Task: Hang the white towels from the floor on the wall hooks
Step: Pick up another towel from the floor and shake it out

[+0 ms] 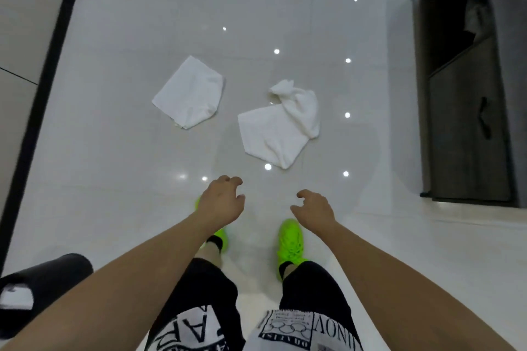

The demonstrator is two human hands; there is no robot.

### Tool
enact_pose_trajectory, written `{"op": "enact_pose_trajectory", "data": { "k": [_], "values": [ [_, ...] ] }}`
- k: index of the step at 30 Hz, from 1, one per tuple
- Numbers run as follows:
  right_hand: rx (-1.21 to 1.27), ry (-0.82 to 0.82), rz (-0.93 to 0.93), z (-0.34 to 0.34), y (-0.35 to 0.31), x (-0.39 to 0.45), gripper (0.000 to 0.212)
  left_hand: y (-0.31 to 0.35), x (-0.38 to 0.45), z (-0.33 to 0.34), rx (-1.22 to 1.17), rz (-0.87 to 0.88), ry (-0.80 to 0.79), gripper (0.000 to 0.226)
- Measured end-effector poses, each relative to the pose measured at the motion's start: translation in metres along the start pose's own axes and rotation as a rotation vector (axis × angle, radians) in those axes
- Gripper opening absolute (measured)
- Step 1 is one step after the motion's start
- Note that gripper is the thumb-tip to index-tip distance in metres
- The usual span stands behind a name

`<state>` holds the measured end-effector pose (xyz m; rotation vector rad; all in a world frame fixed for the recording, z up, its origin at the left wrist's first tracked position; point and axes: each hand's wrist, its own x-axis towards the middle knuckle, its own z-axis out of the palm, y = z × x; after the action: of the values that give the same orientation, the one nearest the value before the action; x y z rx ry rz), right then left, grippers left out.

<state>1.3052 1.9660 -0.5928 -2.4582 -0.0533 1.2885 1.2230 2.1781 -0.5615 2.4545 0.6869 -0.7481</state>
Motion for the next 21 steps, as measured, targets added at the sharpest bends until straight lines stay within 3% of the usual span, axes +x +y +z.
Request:
{"op": "enact_pose_trajectory", "data": {
  "k": [11,15,21],
  "values": [
    [0.228,0.121,0.185,0.133,0.025,0.302,0.042,-0.101,0.292,0.170,0.026,0.001,-0.204,0.043],
    [0.291,0.241,0.218,0.178,0.044,0.412,0.035,-0.123,0.392,0.238,0.060,0.044,-0.218,0.045],
    [0.141,0.479,0.252,0.209,0.060,0.519,0.039,-0.127,0.477,0.303,0.020,0.136,-0.122,0.043]
  ]
}}
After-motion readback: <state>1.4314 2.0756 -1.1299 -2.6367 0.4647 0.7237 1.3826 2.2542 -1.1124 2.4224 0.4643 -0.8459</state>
